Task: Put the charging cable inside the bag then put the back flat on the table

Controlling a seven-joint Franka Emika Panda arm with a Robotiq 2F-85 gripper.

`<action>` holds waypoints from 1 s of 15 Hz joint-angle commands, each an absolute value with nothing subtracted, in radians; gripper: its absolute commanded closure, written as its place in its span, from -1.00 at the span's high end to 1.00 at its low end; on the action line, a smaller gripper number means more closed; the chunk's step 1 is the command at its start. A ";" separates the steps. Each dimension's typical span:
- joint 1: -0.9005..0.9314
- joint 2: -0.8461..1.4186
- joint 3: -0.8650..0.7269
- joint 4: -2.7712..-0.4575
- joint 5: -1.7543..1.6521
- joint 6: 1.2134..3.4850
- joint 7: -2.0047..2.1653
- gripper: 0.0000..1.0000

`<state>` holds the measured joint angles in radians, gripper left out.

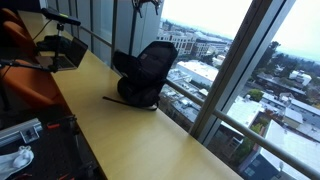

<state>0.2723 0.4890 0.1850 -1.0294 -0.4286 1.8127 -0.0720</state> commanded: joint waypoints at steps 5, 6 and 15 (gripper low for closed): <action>0.207 0.296 0.200 -1.316 -0.374 1.881 -0.127 1.00; 0.196 0.260 0.205 -1.379 -0.360 1.906 -0.166 1.00; 0.149 0.011 0.205 -1.864 -0.185 2.091 -0.677 1.00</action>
